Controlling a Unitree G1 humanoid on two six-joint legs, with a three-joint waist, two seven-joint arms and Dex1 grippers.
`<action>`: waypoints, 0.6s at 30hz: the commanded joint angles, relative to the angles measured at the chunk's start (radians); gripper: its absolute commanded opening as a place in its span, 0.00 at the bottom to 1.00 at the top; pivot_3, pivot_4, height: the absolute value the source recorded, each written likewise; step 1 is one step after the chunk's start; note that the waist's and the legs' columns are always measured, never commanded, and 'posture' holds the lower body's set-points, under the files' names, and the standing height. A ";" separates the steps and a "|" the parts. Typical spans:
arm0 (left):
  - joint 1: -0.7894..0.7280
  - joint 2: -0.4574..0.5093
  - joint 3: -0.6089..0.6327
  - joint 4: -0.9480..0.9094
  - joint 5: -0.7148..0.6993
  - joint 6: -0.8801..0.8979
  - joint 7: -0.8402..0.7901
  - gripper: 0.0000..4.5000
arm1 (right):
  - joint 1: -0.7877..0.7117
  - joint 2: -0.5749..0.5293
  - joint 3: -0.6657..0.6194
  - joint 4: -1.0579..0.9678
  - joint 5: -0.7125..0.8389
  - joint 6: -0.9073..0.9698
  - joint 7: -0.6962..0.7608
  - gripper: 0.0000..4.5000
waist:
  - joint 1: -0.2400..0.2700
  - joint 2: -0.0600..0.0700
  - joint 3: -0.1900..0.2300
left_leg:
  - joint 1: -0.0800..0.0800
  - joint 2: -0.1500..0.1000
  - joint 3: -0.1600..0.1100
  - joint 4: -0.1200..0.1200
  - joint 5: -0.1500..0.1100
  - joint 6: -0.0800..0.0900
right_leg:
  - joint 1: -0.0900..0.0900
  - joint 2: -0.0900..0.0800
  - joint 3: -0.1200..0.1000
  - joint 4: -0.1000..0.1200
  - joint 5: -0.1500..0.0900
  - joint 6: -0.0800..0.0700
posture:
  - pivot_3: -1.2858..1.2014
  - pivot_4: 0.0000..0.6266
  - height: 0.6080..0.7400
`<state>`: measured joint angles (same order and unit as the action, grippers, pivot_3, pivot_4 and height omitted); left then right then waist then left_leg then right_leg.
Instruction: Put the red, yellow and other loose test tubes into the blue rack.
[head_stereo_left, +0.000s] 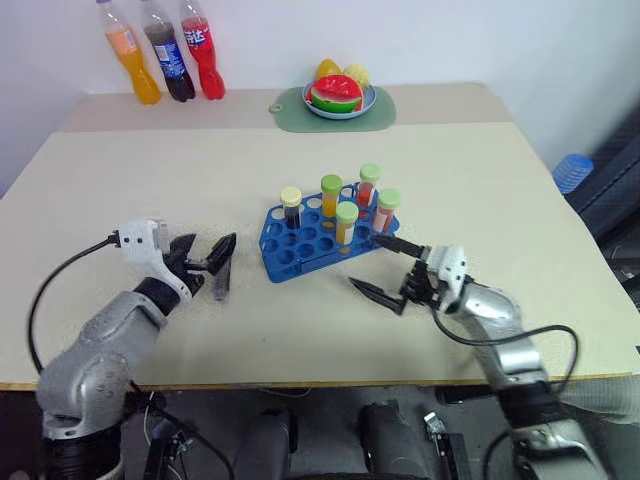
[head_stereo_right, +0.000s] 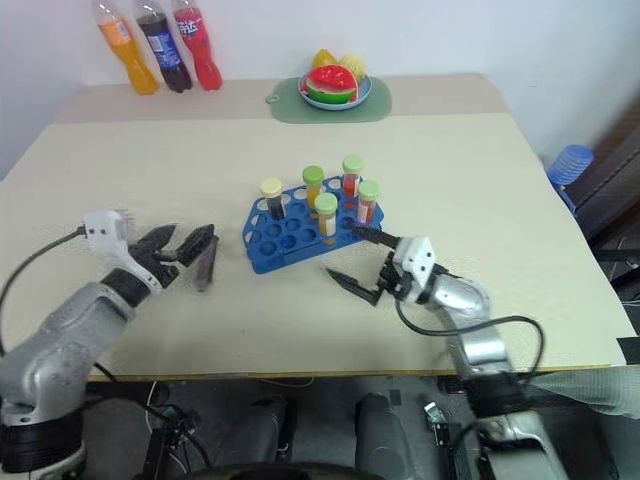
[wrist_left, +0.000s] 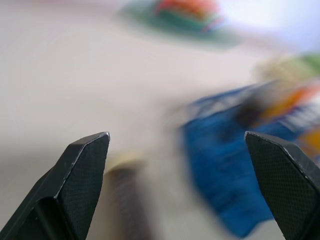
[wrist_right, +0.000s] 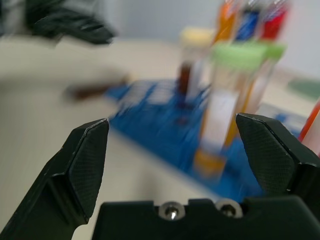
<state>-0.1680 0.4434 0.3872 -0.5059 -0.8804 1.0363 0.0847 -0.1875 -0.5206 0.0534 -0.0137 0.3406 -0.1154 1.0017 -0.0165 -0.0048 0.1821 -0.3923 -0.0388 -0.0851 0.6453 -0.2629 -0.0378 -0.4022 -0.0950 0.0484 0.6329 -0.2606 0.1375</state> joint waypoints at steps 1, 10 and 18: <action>-0.181 -0.050 0.125 0.068 -0.231 0.280 0.278 1.00 | 0.018 -0.102 -0.063 -0.111 0.059 0.073 0.055 0.99 | 0.004 -0.002 0.001 | 0.000 0.000 0.000 0.001 0.000 0.000 | 0.001 0.000 0.000 0.000 0.000 0.000 | 0.52 0.24 1.00; -0.549 -0.165 0.270 0.436 -0.247 0.578 0.695 1.00 | 0.033 -0.175 -0.100 -0.173 0.092 0.144 0.078 0.99 | 0.003 -0.006 0.001 | 0.001 0.000 -0.001 0.000 0.000 -0.001 | 0.001 0.001 -0.002 -0.001 0.000 0.000 | 0.52 0.24 1.00; -0.646 -0.076 0.142 0.735 -0.424 0.578 0.850 1.00 | 0.109 -0.183 -0.114 -0.253 0.086 0.161 0.065 0.99 | 0.009 -0.009 0.002 | 0.000 -0.001 -0.001 0.001 0.002 -0.004 | 0.001 -0.001 -0.001 -0.001 0.000 0.000 | 0.52 0.24 1.00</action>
<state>-0.7873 0.3525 0.5624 0.1986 -1.2510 1.6058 0.9204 -0.0827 -0.6884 -0.0302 -0.2204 0.4153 0.0474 1.0725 -0.0071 -0.0138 0.1845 -0.3924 -0.0402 -0.0862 0.6461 -0.2608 -0.0420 -0.4012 -0.0957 0.0472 0.6321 -0.2605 0.1378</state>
